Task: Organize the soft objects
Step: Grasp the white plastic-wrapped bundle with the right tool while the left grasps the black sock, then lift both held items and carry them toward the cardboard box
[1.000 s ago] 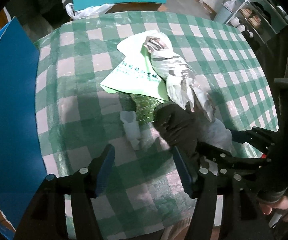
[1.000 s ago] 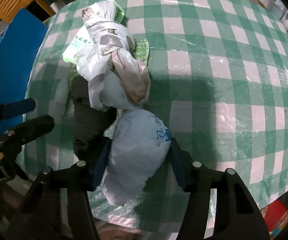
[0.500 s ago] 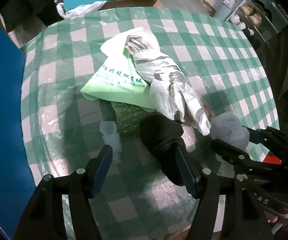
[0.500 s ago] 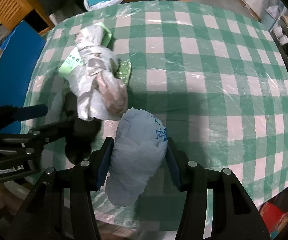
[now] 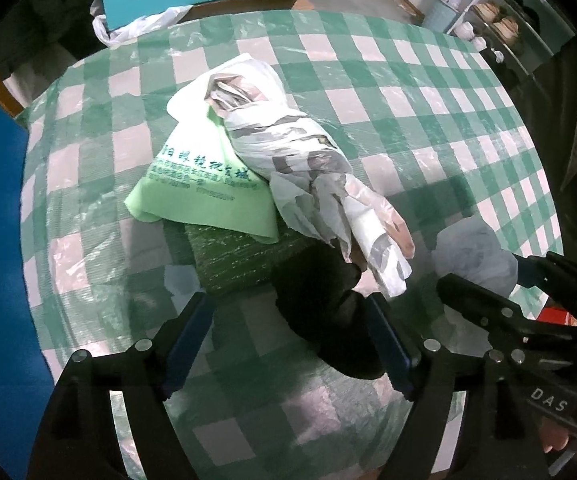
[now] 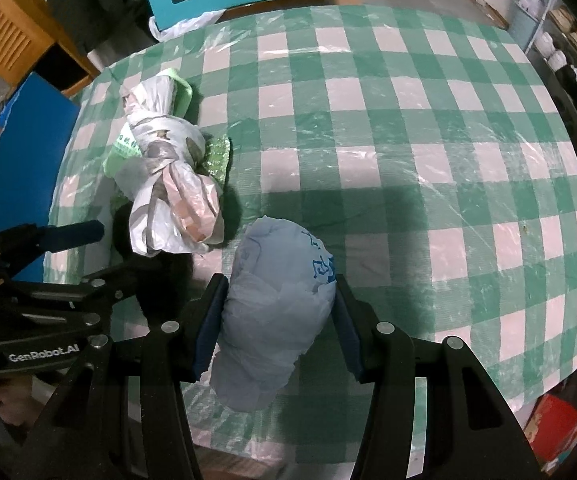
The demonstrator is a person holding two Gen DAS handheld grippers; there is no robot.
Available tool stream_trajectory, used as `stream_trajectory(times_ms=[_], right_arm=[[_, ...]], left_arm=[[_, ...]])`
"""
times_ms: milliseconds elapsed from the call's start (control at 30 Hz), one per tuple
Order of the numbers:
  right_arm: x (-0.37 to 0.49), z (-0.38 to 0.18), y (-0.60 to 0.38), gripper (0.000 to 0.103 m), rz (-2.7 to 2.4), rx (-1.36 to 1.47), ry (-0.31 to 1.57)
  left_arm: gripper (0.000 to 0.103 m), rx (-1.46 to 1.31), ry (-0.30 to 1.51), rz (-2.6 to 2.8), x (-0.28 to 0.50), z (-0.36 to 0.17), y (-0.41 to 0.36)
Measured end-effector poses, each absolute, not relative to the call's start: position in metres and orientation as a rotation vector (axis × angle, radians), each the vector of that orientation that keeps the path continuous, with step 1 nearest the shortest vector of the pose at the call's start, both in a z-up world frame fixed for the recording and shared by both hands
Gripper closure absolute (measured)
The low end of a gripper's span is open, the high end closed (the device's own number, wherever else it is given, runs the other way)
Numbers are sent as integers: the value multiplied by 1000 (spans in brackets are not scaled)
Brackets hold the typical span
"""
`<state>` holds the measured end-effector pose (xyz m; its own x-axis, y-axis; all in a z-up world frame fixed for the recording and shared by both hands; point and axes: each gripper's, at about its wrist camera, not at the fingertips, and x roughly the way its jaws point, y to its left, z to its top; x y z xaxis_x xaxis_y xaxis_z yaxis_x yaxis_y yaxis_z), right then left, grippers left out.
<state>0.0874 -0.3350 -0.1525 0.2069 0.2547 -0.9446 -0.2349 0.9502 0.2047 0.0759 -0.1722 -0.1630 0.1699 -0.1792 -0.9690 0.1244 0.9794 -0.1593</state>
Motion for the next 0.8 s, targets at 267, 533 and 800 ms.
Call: stream_trajectory(times_ms=[267,533,800], right_arm=[[87,-150,-337,52,341,25,1319],[89,-148,-338,52,340,25,1316],[89,-139,-332,52,350,16,1298]], left_arm=[[34,-64,1399,-251,81,-173,-180],[65,-54,1396,-260,81,-173,-179],[65,-70,1402,-280,71,-161,-171]])
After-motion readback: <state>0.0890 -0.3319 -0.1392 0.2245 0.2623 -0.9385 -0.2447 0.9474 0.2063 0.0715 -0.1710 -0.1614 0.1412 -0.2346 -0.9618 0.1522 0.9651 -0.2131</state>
